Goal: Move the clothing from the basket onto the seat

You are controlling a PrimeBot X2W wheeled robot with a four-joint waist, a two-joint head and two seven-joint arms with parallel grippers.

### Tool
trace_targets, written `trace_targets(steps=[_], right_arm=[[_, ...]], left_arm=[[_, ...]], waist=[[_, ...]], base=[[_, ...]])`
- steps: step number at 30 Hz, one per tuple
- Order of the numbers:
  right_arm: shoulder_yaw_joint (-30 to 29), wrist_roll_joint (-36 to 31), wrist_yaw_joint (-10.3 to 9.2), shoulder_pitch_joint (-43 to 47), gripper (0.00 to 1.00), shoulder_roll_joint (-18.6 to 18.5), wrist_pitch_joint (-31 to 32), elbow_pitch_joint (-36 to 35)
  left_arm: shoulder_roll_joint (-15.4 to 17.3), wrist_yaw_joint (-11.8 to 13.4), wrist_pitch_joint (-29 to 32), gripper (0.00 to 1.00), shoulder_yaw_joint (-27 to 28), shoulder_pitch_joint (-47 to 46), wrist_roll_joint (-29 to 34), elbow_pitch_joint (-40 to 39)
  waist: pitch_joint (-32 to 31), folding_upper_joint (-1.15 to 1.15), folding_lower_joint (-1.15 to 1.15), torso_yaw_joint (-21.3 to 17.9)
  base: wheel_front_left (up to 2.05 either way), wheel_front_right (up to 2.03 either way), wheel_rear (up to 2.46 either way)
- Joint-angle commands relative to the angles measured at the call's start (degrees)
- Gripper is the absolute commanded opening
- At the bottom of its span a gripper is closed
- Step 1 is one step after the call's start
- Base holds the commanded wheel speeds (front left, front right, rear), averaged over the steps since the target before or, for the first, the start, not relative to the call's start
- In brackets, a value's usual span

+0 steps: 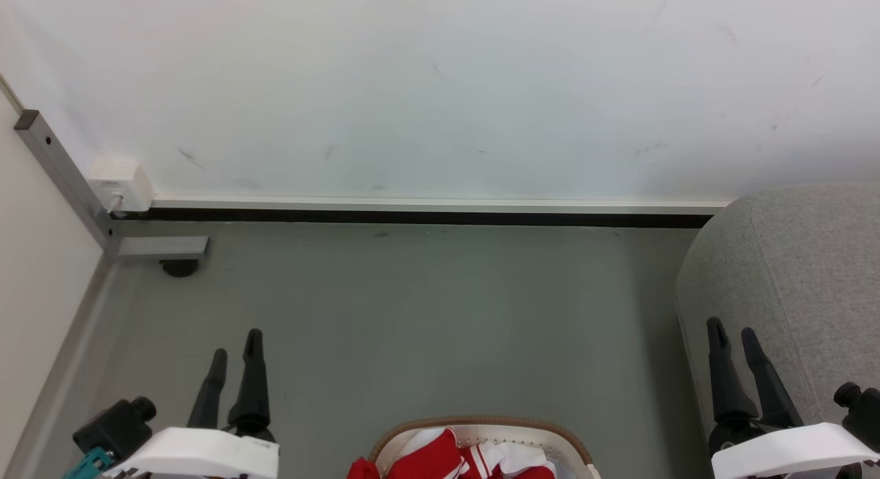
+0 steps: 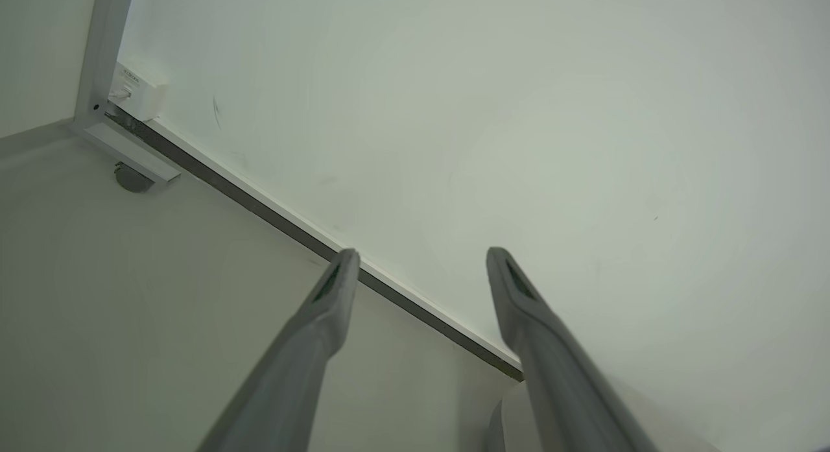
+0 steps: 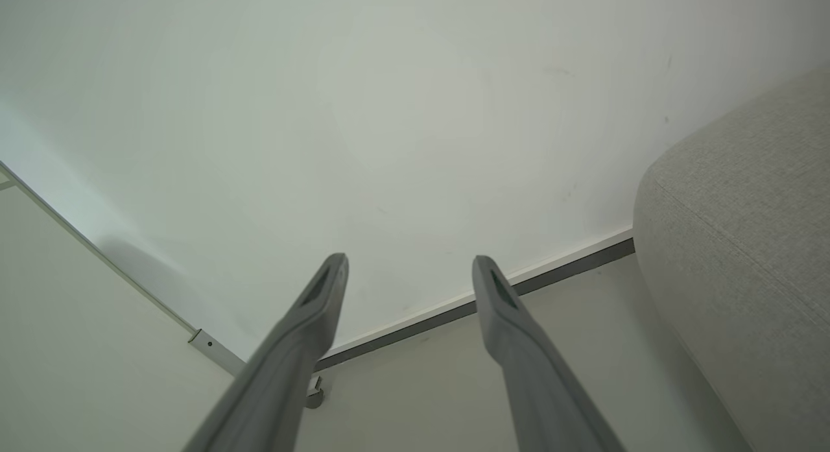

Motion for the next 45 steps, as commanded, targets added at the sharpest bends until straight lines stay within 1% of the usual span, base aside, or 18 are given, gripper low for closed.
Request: trace_targets(steps=[1,8,13,28,45], right_arm=[[0.40,-3.31,-0.05,-1.20,1.00,-0.72,-0.72,-0.53],[1.26,-9.19,-0.06,-0.96,1.00,-1.04,-1.92,0.63],[1.52,-11.99,-0.06,-1.00,1.00,-1.05,-2.56,1.07],[1.78,-21.33,-0.08,-1.03,1.00,-0.23,-4.66,2.18],[1.35,-28.35,-0.09,-1.15,1.00,0.66,-6.79,2.74]], left_arm=[[0.48,0.45,-0.89,1.00,-0.29,-0.33,3.17,-1.02],[0.64,0.70,-1.99,1.00,-1.23,0.25,8.52,-1.49],[0.95,0.62,-2.61,1.00,-1.91,0.41,11.55,-1.55],[1.59,1.42,-4.82,1.00,-3.16,1.26,20.42,-2.14],[1.35,1.61,-6.91,1.00,-3.63,1.88,28.46,-2.38]], waist=[[-0.03,0.00,0.00,-0.04],[-0.32,0.00,0.00,-0.15],[-0.36,0.00,0.00,-0.30],[-0.52,0.00,0.00,-0.97],[-0.53,0.00,0.00,-1.28]], base=[[0.00,0.00,0.00],[0.00,0.00,0.00],[0.00,0.00,0.00],[0.00,0.00,0.00],[0.00,0.00,0.00]])
